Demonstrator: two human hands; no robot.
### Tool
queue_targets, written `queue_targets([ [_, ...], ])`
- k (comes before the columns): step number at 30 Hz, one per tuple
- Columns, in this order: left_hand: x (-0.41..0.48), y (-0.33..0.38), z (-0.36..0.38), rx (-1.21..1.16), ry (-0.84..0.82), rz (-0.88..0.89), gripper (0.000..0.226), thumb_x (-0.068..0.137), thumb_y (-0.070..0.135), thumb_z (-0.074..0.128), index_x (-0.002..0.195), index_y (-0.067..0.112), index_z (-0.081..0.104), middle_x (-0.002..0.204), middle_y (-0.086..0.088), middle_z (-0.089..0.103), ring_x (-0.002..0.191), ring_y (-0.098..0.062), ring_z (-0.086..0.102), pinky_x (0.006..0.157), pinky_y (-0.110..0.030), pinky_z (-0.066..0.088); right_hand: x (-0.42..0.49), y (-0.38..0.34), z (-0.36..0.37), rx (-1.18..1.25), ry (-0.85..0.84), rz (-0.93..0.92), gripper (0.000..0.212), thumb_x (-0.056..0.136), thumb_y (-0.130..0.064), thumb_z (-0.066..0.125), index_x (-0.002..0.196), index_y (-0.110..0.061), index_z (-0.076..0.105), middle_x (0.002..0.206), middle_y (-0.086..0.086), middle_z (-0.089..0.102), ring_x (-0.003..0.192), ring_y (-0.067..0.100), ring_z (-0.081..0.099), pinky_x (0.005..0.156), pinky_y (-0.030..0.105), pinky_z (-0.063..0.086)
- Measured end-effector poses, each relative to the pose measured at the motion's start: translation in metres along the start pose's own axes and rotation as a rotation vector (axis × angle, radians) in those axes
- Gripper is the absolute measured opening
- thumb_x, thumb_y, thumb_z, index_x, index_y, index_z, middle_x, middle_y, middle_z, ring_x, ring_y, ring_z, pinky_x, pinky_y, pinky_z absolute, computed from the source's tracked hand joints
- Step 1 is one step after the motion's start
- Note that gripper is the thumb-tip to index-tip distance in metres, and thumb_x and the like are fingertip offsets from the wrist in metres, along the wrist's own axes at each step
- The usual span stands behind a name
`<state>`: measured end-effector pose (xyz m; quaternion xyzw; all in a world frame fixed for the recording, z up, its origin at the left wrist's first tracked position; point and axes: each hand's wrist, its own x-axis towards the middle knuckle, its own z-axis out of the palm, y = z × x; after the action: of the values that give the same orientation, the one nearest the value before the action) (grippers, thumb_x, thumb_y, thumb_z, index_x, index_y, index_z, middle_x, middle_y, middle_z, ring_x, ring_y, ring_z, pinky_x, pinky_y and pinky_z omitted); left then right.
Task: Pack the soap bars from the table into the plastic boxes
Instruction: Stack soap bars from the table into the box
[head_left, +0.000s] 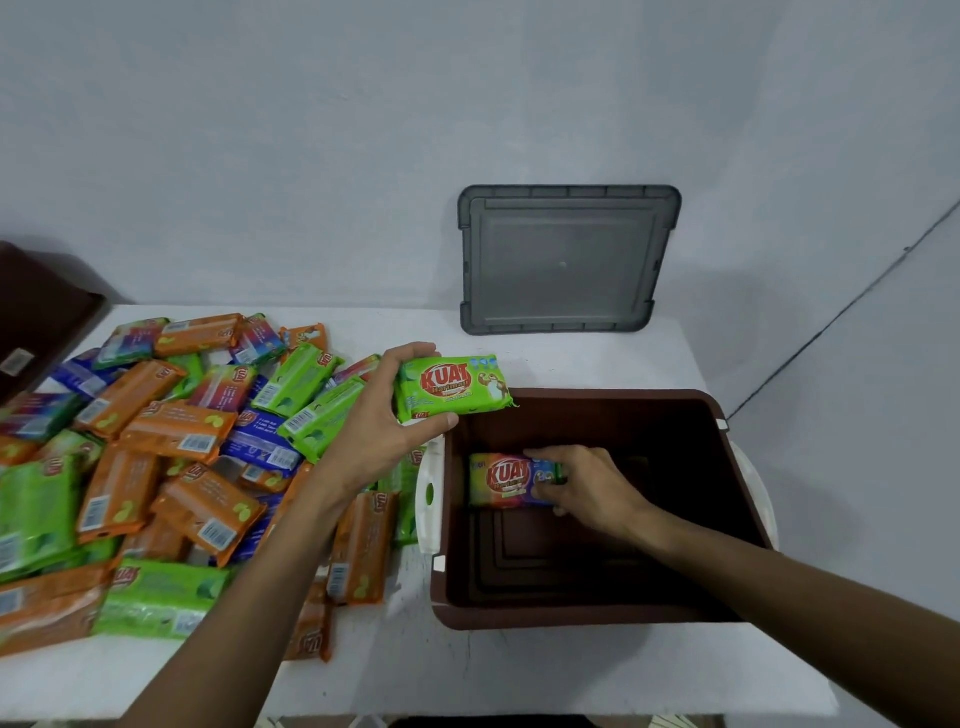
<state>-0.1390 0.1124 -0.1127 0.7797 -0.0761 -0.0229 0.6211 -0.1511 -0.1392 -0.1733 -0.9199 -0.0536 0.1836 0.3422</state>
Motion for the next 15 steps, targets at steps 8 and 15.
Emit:
queue_targets([
  [8, -0.004, 0.001, -0.001, -0.022, -0.005, -0.004, 0.064, 0.076, 0.005, 0.078, 0.128, 0.028, 0.048, 0.123, 0.003, 0.057, 0.107, -0.008, 0.062, 0.089, -0.028, 0.054, -0.004, -0.003, -0.013, -0.142, 0.005, -0.035, 0.044, 0.09, -0.028, 0.068, 0.131, -0.015, 0.057, 0.105, 0.001, 0.061, 0.087, 0.006, 0.053, 0.057, -0.001, 0.036],
  [15, -0.008, 0.011, 0.002, -0.023, -0.034, 0.018, 0.065, 0.074, 0.007, 0.079, 0.128, 0.029, 0.05, 0.123, 0.007, 0.057, 0.109, -0.009, 0.061, 0.091, -0.034, 0.054, -0.014, -0.019, -0.045, 0.099, 0.018, -0.089, 0.03, 0.093, -0.029, 0.061, 0.123, -0.028, 0.062, 0.106, 0.002, 0.07, 0.097, 0.015, 0.068, 0.085, 0.03, 0.057],
])
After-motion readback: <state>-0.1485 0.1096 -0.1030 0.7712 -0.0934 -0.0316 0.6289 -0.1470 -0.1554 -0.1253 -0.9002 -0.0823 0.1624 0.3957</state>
